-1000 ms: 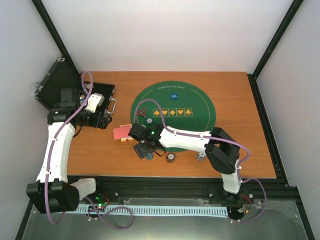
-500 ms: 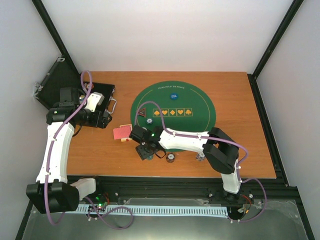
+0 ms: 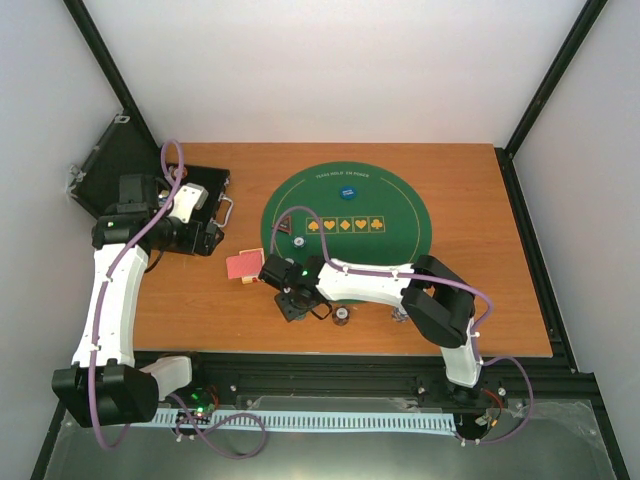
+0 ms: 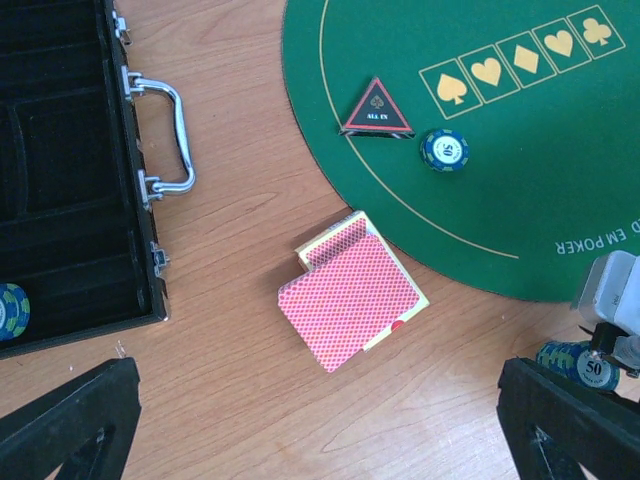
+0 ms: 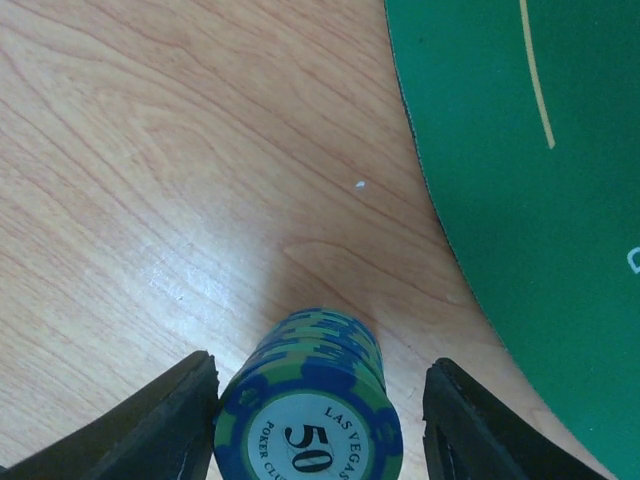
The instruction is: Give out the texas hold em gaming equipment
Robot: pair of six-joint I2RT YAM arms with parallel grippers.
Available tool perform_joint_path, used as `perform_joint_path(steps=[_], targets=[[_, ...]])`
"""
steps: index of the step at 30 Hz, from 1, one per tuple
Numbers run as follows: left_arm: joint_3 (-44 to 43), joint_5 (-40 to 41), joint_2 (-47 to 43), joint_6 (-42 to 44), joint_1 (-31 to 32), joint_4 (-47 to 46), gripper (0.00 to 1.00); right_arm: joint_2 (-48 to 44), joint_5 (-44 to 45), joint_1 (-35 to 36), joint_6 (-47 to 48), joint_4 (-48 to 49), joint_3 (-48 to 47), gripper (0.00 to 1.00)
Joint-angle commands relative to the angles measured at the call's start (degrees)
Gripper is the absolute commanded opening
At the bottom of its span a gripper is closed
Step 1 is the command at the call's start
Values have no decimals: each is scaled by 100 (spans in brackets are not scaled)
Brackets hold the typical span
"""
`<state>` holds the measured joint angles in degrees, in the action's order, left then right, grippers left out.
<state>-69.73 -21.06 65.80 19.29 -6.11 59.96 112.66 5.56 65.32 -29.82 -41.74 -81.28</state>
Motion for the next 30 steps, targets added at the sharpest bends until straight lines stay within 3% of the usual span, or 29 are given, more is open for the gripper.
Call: perform_joint_path(steps=[1, 6, 14, 30], targets=[[-225, -58, -76, -40, -30, 35, 100, 56, 77, 77, -85, 93, 44, 55], [-200, -62, -93, -26, -31, 34, 100, -1, 113, 75, -87, 70, 27, 48], [-181, -25, -109, -13, -31, 22, 100, -71, 101, 77, -128, 52, 21, 30], [-207, 19, -117, -18, -30, 16, 100, -502, 144, -117, 51, -367, -487, 15]])
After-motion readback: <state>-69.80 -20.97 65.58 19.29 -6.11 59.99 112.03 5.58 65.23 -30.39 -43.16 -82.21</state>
